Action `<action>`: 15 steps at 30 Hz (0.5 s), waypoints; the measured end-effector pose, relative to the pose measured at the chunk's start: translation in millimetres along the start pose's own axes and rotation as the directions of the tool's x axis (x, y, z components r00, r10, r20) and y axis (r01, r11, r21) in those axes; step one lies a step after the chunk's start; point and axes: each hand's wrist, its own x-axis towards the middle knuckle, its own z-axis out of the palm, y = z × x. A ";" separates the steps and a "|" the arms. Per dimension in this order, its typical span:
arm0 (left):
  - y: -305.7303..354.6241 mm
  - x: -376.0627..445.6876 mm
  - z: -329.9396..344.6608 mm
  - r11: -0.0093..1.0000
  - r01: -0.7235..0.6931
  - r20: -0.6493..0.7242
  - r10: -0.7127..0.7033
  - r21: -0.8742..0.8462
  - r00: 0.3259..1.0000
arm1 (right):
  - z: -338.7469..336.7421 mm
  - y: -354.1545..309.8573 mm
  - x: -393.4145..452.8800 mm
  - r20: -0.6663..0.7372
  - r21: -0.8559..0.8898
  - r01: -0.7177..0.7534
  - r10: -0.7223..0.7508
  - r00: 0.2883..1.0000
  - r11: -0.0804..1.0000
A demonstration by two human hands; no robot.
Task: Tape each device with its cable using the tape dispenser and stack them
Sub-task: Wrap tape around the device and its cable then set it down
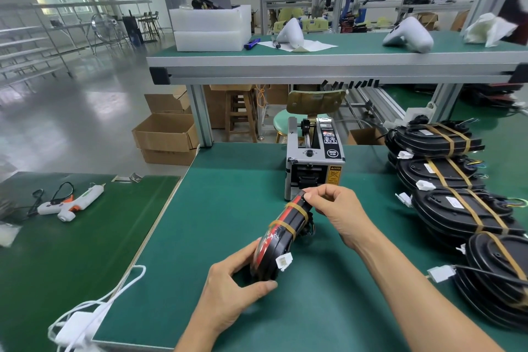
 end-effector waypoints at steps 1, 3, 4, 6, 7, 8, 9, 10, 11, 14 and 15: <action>-0.4 -0.1 0.0 1.000 0.001 0.000 -0.001 0.001 1.000 | -0.1 0.7 0.7 -0.002 -0.001 0.001 -0.001 1.000 1.000; -1.0 0.0 -0.1 1.000 0.003 0.000 -0.003 0.003 1.000 | -0.4 1.5 1.6 -0.004 -0.005 0.002 -0.002 1.000 1.000; -1.4 -0.1 -0.2 1.000 0.004 -0.001 -0.004 0.005 1.000 | -0.3 1.8 1.9 -0.003 -0.006 0.001 -0.001 1.000 1.000; -1.6 0.0 -0.6 1.000 0.003 -0.003 -0.003 0.010 1.000 | 0.1 2.5 2.4 -0.006 -0.005 -0.002 0.002 1.000 1.000; -1.6 0.2 -0.6 1.000 0.003 -0.005 -0.003 0.012 1.000 | 0.3 2.9 2.5 -0.010 -0.005 -0.003 0.003 1.000 1.000; -1.7 0.1 -0.6 1.000 0.003 -0.006 -0.003 0.014 1.000 | 0.4 3.1 2.5 -0.012 -0.007 -0.005 0.005 1.000 1.000; -1.8 0.0 -0.7 1.000 0.004 -0.006 -0.003 0.015 1.000 | 0.4 3.1 2.5 -0.014 -0.009 -0.007 0.006 1.000 1.000; -2.0 -0.1 -0.8 1.000 0.004 -0.005 -0.004 0.016 1.000 | 0.3 3.1 2.6 -0.015 -0.012 -0.008 0.007 1.000 1.000; -2.1 -0.4 -0.9 1.000 0.005 -0.005 -0.005 0.017 1.000 | 0.4 3.1 2.7 -0.016 -0.015 -0.007 0.007 1.000 1.000; -1.0 -0.8 -0.6 1.000 0.003 -0.003 -0.003 0.021 1.000 | 0.8 2.2 2.7 -0.022 -0.023 -0.005 0.004 1.000 1.000; -0.4 -0.8 -0.5 1.000 0.002 -0.004 -0.002 0.021 1.000 | 1.0 1.8 2.8 -0.025 -0.024 -0.003 0.002 1.000 1.000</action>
